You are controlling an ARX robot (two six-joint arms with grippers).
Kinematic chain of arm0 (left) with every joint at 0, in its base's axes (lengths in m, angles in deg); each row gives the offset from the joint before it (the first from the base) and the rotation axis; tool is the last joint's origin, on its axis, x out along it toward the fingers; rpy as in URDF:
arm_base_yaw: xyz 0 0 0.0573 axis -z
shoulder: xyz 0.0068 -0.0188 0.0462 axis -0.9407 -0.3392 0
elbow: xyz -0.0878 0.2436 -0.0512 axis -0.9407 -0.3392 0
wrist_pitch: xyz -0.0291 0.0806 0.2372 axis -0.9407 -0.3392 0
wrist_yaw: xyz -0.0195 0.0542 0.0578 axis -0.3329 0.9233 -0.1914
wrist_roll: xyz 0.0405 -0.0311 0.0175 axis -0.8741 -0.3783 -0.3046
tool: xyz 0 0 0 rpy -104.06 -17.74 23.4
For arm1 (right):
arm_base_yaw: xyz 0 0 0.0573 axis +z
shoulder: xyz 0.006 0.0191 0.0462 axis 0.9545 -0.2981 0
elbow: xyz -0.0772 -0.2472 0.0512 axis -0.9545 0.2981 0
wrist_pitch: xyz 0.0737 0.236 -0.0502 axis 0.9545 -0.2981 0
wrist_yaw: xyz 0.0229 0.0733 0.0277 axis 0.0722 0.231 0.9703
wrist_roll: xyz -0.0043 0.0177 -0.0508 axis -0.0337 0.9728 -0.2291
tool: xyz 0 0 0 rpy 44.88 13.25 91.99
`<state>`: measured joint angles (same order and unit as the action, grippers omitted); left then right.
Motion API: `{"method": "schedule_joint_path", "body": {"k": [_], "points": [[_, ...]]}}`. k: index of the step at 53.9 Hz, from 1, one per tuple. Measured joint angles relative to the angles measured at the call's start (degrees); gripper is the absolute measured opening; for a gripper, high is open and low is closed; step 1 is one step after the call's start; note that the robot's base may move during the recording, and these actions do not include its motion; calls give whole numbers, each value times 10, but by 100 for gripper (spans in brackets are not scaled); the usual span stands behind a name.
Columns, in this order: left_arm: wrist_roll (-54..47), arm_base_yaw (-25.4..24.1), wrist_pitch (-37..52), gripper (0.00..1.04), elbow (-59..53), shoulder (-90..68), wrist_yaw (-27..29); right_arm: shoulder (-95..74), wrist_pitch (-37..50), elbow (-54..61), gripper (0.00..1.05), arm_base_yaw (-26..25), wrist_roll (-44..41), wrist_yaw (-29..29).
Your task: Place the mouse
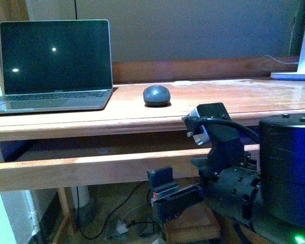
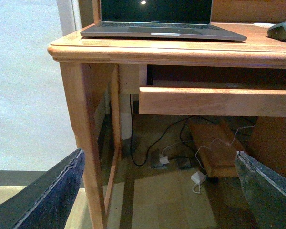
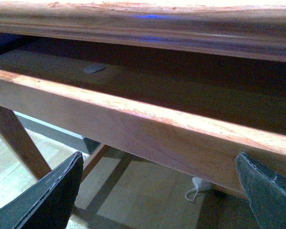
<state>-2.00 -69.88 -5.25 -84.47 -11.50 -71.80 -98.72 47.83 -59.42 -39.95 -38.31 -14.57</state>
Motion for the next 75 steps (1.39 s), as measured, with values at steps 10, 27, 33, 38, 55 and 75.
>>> {"method": "schedule_joint_path", "body": {"k": [10, 27, 33, 38, 55, 75], "points": [[0, 0, 0, 97, 0, 0, 0, -20, -23, -36, 97, 2, -3, -26], [0, 0, 0, 97, 0, 0, 0, -24, -2, -32, 97, 0, 32, -51], [0, 0, 0, 97, 0, 0, 0, 59, 17, 43, 97, -41, 73, -43], [0, 0, 0, 97, 0, 0, 0, 173, 6, 139, 97, -87, 119, -22], [0, 0, 0, 97, 0, 0, 0, 685, -287, 393, 97, -172, 206, 91], [0, 0, 0, 97, 0, 0, 0, 1061, -530, 450, 97, -264, 257, 224]]}}
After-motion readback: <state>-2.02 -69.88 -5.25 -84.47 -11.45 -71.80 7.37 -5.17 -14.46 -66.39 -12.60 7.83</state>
